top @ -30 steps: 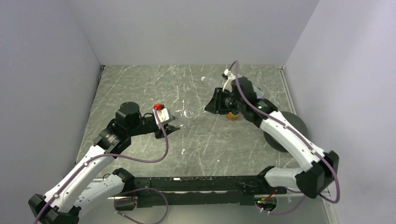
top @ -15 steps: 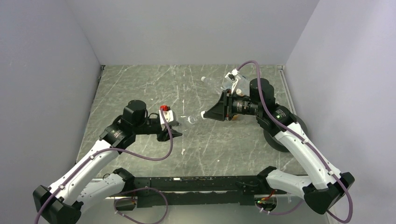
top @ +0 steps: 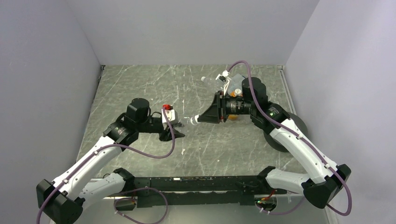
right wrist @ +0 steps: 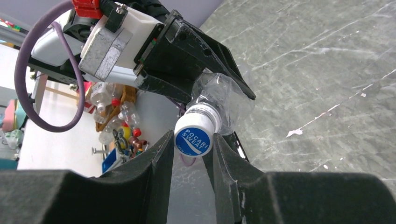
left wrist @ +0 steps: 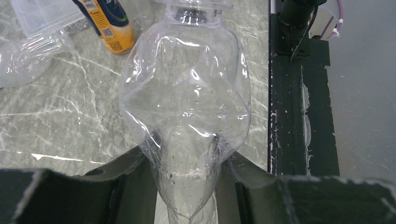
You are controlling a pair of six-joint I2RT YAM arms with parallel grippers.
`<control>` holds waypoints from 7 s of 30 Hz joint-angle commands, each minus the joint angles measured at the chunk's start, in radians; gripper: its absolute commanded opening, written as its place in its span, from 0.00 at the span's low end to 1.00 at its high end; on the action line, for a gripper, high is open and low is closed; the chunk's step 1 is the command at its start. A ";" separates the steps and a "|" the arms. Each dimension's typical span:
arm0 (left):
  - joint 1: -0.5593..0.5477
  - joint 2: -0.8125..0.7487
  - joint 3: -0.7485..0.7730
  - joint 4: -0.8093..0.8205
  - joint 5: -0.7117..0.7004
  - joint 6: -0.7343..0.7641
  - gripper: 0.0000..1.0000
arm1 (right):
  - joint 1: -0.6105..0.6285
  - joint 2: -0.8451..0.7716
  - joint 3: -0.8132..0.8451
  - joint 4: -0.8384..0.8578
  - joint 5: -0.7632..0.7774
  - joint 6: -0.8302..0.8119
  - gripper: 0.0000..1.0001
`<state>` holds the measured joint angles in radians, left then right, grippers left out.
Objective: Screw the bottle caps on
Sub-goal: Screw the bottle cap onto the plastic bottle.
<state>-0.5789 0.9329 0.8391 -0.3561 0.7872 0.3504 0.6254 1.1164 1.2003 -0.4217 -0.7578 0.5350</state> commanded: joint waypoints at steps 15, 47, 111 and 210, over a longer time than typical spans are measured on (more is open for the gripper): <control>0.003 0.064 0.127 -0.057 0.139 0.039 0.00 | 0.129 0.042 0.144 -0.224 0.164 -0.187 0.10; 0.003 0.139 0.302 -0.224 0.268 0.137 0.00 | 0.223 0.144 0.176 -0.378 0.161 -0.275 0.09; -0.217 0.288 -0.294 1.054 -0.639 -0.097 0.00 | 0.036 0.460 0.464 -0.585 0.462 0.281 0.23; -0.048 0.287 -0.148 0.867 0.336 -0.512 0.00 | 0.111 0.154 0.418 -0.572 0.251 -0.494 0.47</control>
<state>-0.6315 1.2232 0.6510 0.4667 1.1011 -0.1528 0.7296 1.2751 1.6207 -1.0023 -0.4824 0.0517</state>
